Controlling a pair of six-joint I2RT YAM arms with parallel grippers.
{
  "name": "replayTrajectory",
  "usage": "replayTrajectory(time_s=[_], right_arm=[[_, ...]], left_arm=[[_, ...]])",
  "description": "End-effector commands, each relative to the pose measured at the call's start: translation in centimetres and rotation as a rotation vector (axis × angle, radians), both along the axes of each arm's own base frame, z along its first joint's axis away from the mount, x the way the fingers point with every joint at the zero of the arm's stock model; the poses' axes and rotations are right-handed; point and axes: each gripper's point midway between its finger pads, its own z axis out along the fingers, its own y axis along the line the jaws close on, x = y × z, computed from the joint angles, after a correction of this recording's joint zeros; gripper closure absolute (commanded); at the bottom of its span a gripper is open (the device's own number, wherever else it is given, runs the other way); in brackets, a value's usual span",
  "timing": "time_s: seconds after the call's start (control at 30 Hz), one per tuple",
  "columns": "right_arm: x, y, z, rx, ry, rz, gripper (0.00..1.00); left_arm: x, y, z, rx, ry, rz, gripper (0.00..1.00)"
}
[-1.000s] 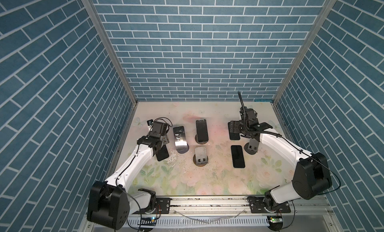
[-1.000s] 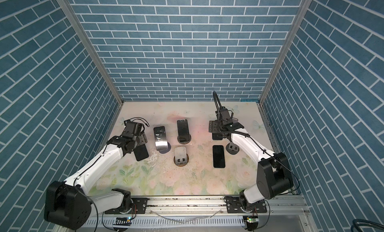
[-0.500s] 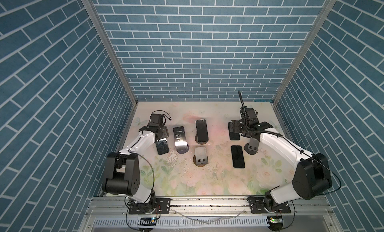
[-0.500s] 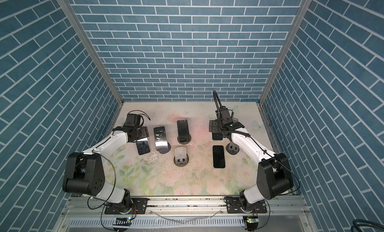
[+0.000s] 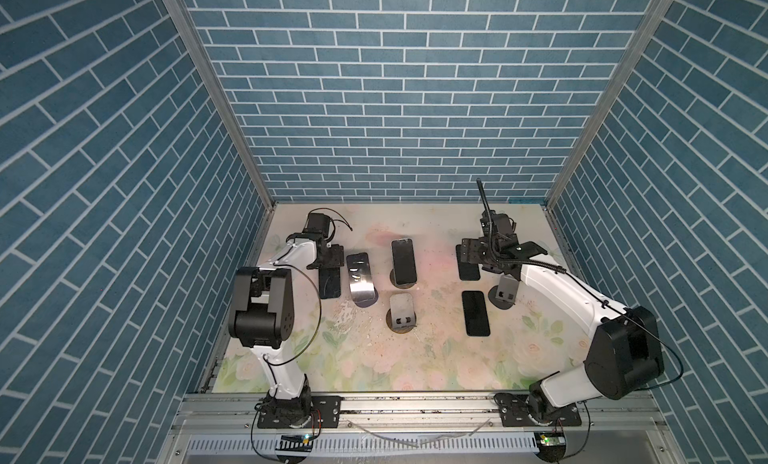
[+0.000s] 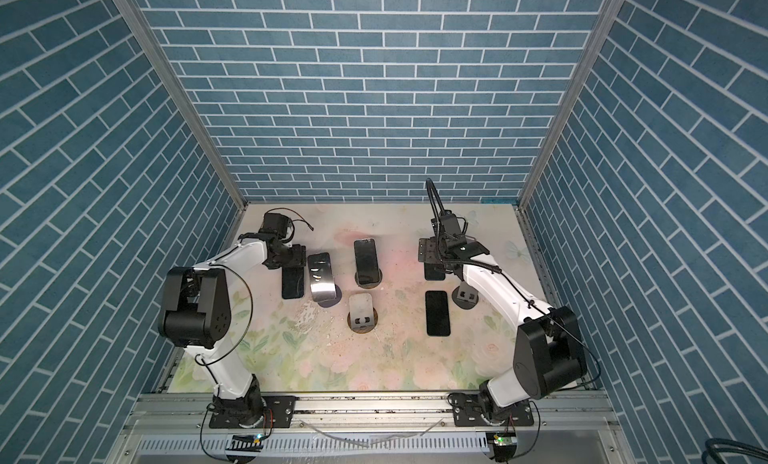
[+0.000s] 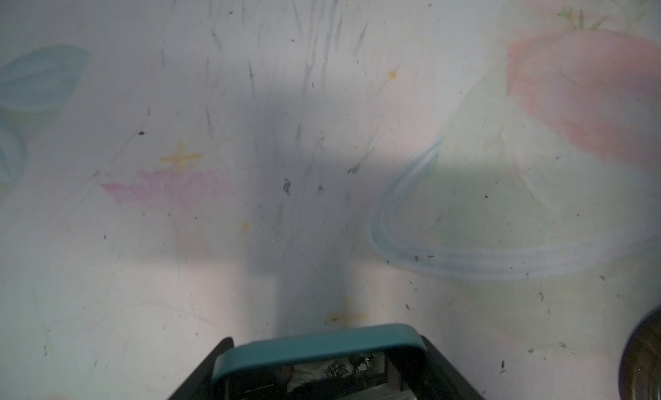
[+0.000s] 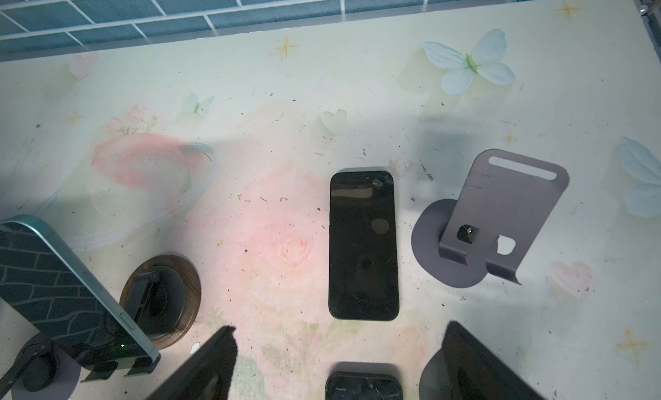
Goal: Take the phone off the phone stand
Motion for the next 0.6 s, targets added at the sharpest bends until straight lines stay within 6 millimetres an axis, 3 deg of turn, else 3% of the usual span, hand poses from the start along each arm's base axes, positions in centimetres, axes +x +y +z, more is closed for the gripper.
replayTrajectory(time_s=[0.0,0.57], right_arm=[[0.5,-0.3,1.5,0.000,-0.019,-0.030,0.09],[0.3,-0.3,1.7,0.019,-0.008,-0.051,0.09]], left_arm=[[-0.2,0.0,-0.8,0.010,0.058,-0.042,0.44],[0.4,-0.1,-3.9,-0.010,0.134,-0.017,0.44]])
